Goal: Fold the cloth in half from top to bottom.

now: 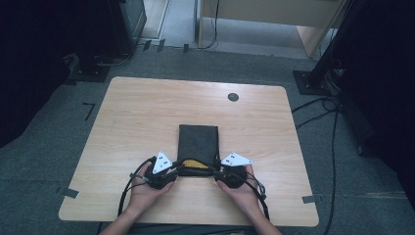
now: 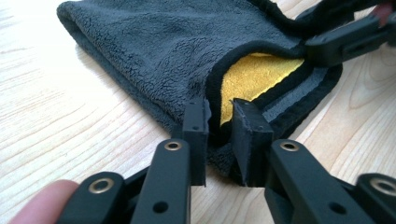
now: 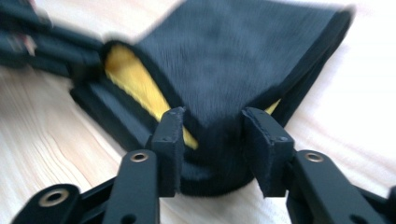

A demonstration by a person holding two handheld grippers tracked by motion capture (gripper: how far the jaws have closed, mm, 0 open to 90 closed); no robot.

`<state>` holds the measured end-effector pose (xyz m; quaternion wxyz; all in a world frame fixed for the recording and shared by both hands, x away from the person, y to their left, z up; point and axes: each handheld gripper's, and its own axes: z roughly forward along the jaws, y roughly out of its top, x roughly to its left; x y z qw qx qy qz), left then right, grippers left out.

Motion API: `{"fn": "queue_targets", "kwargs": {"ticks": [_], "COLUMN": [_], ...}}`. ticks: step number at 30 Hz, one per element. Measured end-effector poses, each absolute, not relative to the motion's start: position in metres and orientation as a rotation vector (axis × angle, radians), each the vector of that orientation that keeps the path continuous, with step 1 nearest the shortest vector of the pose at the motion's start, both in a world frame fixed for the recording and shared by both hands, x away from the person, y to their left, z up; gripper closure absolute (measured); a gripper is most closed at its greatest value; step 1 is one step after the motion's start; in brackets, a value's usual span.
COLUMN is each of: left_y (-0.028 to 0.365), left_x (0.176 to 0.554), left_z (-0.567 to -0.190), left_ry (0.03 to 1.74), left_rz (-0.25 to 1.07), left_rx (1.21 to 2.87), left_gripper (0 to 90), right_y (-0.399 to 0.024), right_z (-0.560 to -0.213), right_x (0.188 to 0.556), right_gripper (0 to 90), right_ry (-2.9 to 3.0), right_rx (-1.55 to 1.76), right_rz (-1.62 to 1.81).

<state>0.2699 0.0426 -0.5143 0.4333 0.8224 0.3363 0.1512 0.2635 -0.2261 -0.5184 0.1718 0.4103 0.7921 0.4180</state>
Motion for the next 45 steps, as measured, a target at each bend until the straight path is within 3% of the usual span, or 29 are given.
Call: {"fn": "queue_targets", "kwargs": {"ticks": [5, 13, 22, 30, 40, 45], "left_y": [0.044, 0.043, 0.045, 0.047, 0.047, 0.047], "left_x": [0.27, 0.269, 0.268, 0.267, 0.27, 0.269], "left_z": [-0.515, -0.514, -0.511, -0.509, -0.514, -0.514], "left_ry": [0.846, 0.84, 0.832, 0.835, 0.857, 0.856], "left_rz": [0.37, 0.38, 0.367, 0.336, 0.318, 0.317], "left_rx": [2.058, 2.057, 2.041, 2.034, 2.046, 2.046], "left_gripper": [82.3, 86.7, 88.8, 89.0, 88.7, 88.6], "right_y": [-0.225, -0.225, -0.237, -0.24, -0.23, -0.224], "right_z": [-0.521, -0.516, -0.51, -0.507, -0.518, -0.521], "right_x": [0.265, 0.264, 0.267, 0.265, 0.272, 0.273], "right_gripper": [62.3, 84.9, 87.0, 85.4, 62.8, 61.8], "right_ry": [2.27, 2.256, 2.225, 2.21, 2.151, 2.167], "right_rx": [1.139, 1.142, 1.243, 1.285, 1.374, 1.34], "right_rz": [1.163, 1.186, 1.303, 1.365, 1.292, 1.238]}}
